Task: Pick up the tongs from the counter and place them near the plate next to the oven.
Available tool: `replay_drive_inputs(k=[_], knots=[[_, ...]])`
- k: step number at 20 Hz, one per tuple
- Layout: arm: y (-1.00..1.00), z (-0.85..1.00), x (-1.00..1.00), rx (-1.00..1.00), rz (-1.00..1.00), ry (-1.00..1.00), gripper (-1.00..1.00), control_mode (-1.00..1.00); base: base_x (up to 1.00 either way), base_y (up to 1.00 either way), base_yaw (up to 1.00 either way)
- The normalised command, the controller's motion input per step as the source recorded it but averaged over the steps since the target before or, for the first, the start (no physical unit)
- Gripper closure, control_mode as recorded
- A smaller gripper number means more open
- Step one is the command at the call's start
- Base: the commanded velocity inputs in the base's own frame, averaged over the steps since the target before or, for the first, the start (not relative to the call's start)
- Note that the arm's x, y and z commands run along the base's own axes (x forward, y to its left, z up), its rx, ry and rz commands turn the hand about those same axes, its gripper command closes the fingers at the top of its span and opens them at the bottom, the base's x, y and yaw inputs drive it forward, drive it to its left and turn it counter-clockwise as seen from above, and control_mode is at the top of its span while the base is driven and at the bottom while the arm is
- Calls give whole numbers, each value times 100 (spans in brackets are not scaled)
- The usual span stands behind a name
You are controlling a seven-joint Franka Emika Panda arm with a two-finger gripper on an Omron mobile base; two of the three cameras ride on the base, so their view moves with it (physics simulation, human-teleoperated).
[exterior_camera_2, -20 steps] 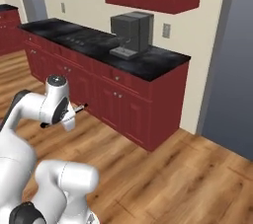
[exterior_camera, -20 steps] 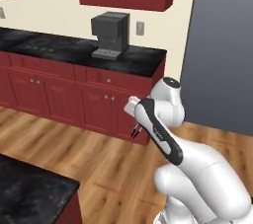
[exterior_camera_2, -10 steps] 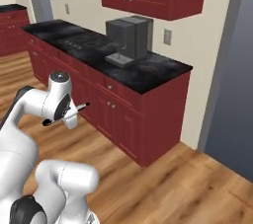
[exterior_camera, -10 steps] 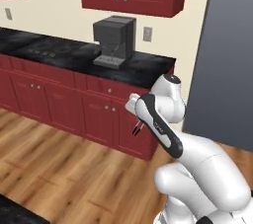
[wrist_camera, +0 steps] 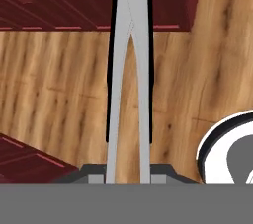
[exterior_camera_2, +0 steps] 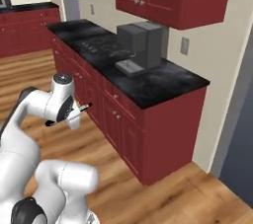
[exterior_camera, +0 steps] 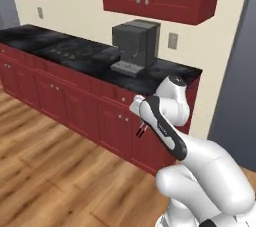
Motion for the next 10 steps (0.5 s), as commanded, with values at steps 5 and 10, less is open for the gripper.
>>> replay_drive_inputs(k=[5, 10], knots=[[0, 0, 0, 0, 0, 0, 100, 100, 54, -28, 49], [0, 0, 0, 0, 0, 0, 100, 100, 65, -16, 51]])
